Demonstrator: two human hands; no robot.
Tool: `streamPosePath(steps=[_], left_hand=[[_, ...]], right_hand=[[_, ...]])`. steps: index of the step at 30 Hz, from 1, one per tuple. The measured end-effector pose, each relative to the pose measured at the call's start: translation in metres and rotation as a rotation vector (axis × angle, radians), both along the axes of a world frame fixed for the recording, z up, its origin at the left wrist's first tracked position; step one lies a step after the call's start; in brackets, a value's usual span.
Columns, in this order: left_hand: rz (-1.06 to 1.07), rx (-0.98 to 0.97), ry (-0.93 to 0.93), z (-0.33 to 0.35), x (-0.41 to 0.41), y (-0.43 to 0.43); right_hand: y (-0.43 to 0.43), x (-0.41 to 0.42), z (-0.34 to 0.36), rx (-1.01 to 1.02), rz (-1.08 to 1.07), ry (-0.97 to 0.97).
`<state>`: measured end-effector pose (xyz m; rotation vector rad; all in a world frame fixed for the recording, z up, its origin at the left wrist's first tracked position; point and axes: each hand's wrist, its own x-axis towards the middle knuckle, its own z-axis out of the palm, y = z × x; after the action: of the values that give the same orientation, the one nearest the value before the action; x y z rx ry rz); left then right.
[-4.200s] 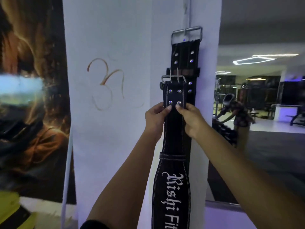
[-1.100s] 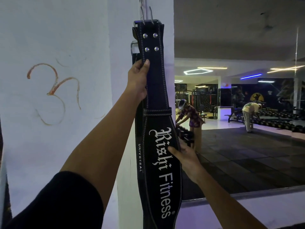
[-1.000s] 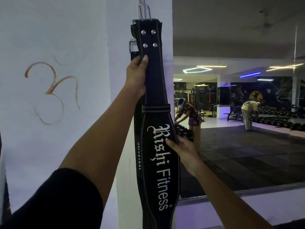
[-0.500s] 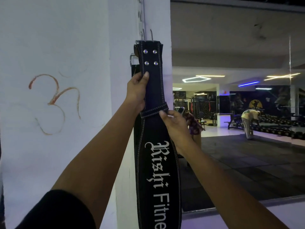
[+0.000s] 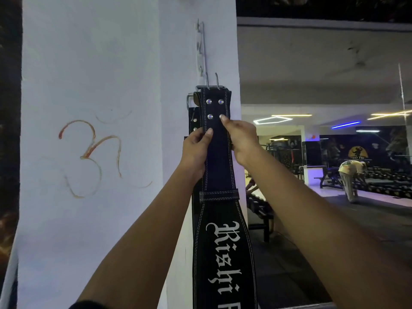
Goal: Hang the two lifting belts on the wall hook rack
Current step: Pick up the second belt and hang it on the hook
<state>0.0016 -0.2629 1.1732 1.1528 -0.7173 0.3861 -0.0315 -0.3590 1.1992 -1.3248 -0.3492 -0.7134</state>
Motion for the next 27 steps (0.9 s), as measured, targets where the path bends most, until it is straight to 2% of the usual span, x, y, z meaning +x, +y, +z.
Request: streamPosePath(steps=[6, 10, 14, 22, 27], left_hand=[[-0.007, -0.014, -0.017, 0.001, 0.002, 0.003], [0.035, -0.005, 0.009, -0.003, -0.002, 0.0], [0.116, -0.123, 0.078, 0.019, -0.003, -0.002], [0.224, 0.063, 0.083, 0.073, -0.009, 0.004], [0.207, 0.009, 0.074, 0.08, -0.007, 0.007]], right_hand=[[0.003, 0.004, 0.045, 0.033, 0.06, 0.086], [0.005, 0.012, 0.059, 0.13, 0.031, 0.053], [0.009, 0.014, 0.055, 0.227, -0.012, 0.027], [0.014, 0.022, 0.049, 0.267, -0.019, -0.075], [0.016, 0.024, 0.056, 0.267, -0.067, -0.081]])
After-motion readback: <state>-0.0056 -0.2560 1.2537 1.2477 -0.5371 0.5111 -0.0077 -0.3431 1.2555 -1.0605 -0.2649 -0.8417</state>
